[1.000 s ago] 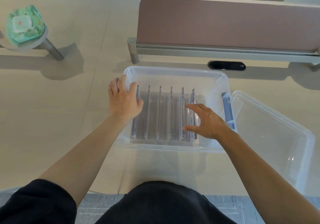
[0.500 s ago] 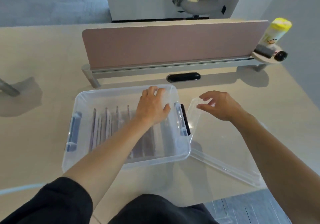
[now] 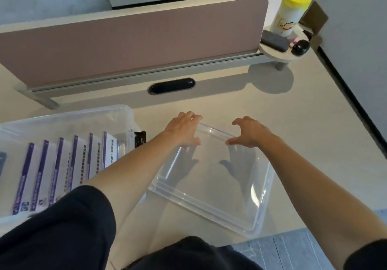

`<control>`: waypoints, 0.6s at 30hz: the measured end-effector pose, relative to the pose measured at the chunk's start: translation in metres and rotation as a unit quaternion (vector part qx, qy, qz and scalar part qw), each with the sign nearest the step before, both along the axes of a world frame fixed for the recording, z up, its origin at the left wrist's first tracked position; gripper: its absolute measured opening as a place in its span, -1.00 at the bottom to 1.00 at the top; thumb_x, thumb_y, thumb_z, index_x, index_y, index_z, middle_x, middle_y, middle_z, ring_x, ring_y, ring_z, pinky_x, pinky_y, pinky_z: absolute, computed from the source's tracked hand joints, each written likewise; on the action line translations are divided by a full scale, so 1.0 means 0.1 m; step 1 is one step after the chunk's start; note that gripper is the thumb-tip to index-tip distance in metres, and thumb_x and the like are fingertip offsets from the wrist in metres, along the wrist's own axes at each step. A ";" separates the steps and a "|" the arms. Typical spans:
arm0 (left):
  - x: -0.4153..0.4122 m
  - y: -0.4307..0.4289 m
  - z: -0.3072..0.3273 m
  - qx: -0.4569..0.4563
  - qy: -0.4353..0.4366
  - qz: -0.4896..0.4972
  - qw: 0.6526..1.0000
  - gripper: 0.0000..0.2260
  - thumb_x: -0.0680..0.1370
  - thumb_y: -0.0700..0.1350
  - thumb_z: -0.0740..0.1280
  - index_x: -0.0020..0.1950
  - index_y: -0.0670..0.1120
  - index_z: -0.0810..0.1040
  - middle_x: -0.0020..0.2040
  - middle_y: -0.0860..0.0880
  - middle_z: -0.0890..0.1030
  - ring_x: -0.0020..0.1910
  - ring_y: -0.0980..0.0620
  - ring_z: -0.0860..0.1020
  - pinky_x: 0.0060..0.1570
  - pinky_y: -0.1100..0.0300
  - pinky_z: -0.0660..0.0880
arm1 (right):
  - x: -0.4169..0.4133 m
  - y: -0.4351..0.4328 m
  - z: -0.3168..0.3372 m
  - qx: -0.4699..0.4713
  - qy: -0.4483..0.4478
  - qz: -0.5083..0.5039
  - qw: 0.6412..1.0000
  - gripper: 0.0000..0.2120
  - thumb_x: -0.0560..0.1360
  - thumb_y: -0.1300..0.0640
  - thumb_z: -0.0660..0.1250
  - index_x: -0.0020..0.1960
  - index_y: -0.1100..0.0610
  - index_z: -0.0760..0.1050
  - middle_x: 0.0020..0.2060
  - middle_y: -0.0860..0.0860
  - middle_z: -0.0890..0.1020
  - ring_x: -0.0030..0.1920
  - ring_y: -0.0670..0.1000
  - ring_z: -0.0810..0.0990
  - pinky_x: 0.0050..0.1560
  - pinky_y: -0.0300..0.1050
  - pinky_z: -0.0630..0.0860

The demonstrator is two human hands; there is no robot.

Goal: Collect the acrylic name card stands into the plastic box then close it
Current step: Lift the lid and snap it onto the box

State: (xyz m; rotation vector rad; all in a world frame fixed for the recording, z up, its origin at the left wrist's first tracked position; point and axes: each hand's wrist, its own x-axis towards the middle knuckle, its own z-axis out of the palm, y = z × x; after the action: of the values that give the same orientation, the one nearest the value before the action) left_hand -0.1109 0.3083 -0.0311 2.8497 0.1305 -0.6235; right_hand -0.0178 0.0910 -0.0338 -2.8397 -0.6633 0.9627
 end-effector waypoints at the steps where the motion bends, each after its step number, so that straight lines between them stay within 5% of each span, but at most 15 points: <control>1: 0.08 -0.04 -0.06 -0.004 0.023 -0.001 1.000 -0.18 0.39 0.19 0.47 0.54 0.01 0.18 0.49 -0.04 0.25 0.44 -0.11 0.24 0.33 -0.05 0.35 | 0.05 -0.05 -0.08 -0.009 0.005 0.003 1.000 -0.14 0.34 -0.35 0.47 0.50 -0.01 0.30 0.42 0.08 0.40 0.34 0.18 0.46 0.31 0.16 0.45; 9: 0.54 -0.15 -0.41 0.084 0.109 -0.076 0.988 -0.04 0.19 0.26 0.58 0.49 0.04 0.25 0.40 -0.04 0.34 0.34 -0.13 0.33 0.29 -0.02 0.38 | 0.31 -0.17 -0.55 -0.019 0.066 0.026 0.997 -0.14 0.30 -0.34 0.50 0.42 0.07 0.32 0.31 0.08 0.51 0.21 0.14 0.54 0.22 0.11 0.50; 18: 0.77 -0.13 -0.68 0.118 0.112 -0.084 0.983 -0.24 0.16 0.24 0.59 0.28 0.06 0.43 0.19 0.00 0.43 0.19 -0.08 0.37 0.14 0.05 0.39 | 0.34 -0.09 -0.81 -0.035 0.056 0.050 0.997 -0.32 0.29 -0.24 0.57 0.19 0.05 0.33 0.02 0.03 0.57 -0.03 0.11 0.57 0.02 0.03 0.51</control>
State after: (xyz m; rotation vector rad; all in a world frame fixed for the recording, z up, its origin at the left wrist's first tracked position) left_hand -0.0344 0.2953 -0.0987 3.0283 -0.0019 -1.0293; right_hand 0.0166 0.0818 -0.1149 -2.8107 -0.7793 1.1729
